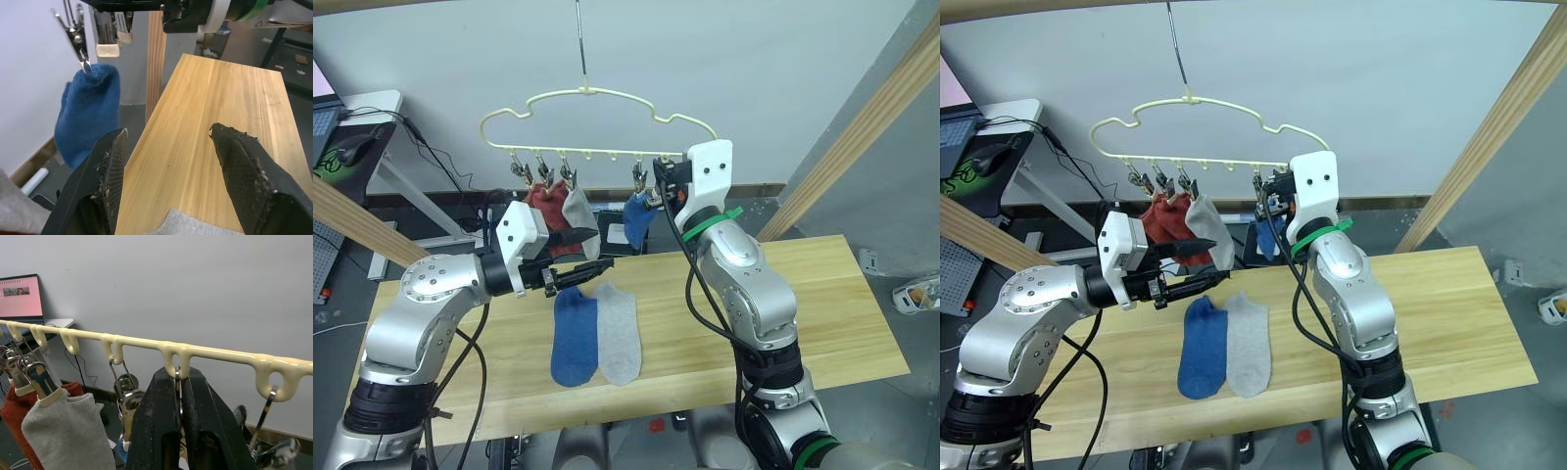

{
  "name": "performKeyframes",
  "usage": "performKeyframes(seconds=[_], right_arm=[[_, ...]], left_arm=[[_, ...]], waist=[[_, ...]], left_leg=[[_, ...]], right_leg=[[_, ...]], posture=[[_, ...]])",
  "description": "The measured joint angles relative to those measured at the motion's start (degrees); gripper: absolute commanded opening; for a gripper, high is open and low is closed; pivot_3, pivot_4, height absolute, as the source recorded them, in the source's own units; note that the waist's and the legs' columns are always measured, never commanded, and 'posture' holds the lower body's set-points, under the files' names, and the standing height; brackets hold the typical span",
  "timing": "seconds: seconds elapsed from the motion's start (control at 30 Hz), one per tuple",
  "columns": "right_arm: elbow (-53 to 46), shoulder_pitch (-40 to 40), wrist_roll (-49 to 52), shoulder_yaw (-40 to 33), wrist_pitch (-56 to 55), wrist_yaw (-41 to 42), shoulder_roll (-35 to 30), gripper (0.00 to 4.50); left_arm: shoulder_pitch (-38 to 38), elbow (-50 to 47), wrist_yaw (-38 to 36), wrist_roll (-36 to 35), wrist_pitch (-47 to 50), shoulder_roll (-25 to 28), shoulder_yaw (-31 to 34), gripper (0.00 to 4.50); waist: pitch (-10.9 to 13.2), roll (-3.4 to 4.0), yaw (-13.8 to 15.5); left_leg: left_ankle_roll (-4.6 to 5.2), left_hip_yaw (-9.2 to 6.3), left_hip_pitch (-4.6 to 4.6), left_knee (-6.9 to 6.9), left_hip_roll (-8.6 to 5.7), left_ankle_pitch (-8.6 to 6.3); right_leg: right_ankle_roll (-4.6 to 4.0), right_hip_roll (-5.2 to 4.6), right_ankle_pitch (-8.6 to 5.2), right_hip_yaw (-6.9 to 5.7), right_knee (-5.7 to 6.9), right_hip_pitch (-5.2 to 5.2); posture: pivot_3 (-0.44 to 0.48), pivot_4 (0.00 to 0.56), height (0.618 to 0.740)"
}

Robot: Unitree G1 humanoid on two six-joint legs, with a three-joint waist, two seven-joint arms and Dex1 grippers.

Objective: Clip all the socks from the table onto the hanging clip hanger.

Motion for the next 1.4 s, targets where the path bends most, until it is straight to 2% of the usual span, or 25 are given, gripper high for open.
performKeyframes(seconds=[0.1, 0.2, 0.3, 0.33, 0.5, 0.67, 0.87, 1.03, 1.4], right_arm=[[0.0, -0.03, -0.02, -0.28, -0.03, 0.0, -0.01, 0.02], [0.0, -0.13, -0.09, -0.44, -0.05, 0.01, -0.05, 0.0], [0.0, -0.22, -0.42, -0.48, -0.05, 0.02, -0.11, 0.0], [0.0, -0.23, -0.44, -0.49, -0.04, 0.02, -0.11, 0.0], [-0.02, -0.25, -0.46, -0.6, 0.13, 0.06, -0.21, 0.0], [-0.02, -0.26, -0.45, -0.6, 0.43, 0.19, -0.32, 0.0], [-0.04, -0.35, -0.44, -0.52, 0.84, 0.31, -0.38, 0.0], [-0.11, -0.38, -0.44, -0.48, 1.0, 0.33, -0.47, 0.0], [-0.55, -0.38, -0.46, -0.36, 1.41, 0.32, -0.5, 0.0]], left_arm=[[0.66, -0.75, 2.2, 0.2, 1.08, 0.04, 0.62, 2.95], [2.98, -1.01, 6.16, 2.11, 1.94, 0.03, 1.51, 3.52], [7.44, -1.34, 11.44, 5.05, 2.34, -1.32, 2.46, 4.4], [9.28, -1.7, 13.47, 6.24, 2.23, -2.27, 2.89, 4.46], [16.69, -1.82, 26.49, 12.61, 3.9, -9.66, 3.67, 4.46], [19.23, 3.79, 30.98, 15.88, 6.31, -13.43, 1.76, 4.46], [16.77, 10.91, 31.18, 17.22, 7.54, -15.06, -1.2, 4.46], [13.5, 16.26, 30.96, 19.59, 4.57, -15.14, -2.94, 4.46], [11.48, 19.19, 28.75, 19.06, -0.3, -18.86, -2.64, 4.46]], waist=[[0.0, 0.0, -0.02], [-0.01, 0.0, -0.1], [0.0, 0.0, -0.13], [-0.01, -0.01, -0.13], [-0.02, -0.03, -0.01], [-0.02, -0.04, -0.01], [-0.05, -0.08, -0.02], [-0.07, -0.09, -0.04], [-0.08, -0.11, -0.1]], left_leg=[[0.0, 0.0, 0.0, 0.0, -0.01, 0.0], [0.0, 0.01, 0.01, 0.0, -0.01, 0.0], [0.0, 0.0, 0.01, 0.0, -0.01, 0.0], [0.0, 0.02, 0.01, -0.01, -0.01, 0.0], [0.01, 0.01, 0.0, 0.01, -0.07, 0.0], [0.01, 0.0, 0.03, 0.02, -0.09, 0.0], [0.01, -0.05, 0.02, 0.02, -0.07, 0.0], [0.01, -0.03, 0.03, 0.02, -0.09, 0.0], [0.01, -0.01, 0.02, 0.02, -0.11, 0.0]], right_leg=[[0.0, -0.02, 0.0, -0.01, 0.01, 0.0], [0.0, -0.04, 0.0, -0.01, 0.0, 0.0], [0.0, -0.11, 0.0, -0.02, 0.01, 0.0], [0.0, -0.12, 0.0, -0.02, 0.0, 0.0], [0.0, -0.23, 0.01, -0.05, 0.02, 0.0], [0.0, -0.24, 0.01, -0.11, 0.05, 0.01], [-0.01, -0.24, 0.01, -0.17, 0.06, 0.02], [-0.01, -0.26, 0.02, -0.16, 0.06, 0.04], [0.0, -0.33, 0.02, -0.18, 0.05, 0.04]], posture=[[-0.126, 0.282, 0.74], [-0.127, 0.286, 0.74], [-0.126, 0.291, 0.74], [-0.125, 0.293, 0.74], [-0.124, 0.297, 0.74], [-0.129, 0.301, 0.74], [-0.142, 0.302, 0.74], [-0.153, 0.3, 0.74], [-0.163, 0.299, 0.74]])
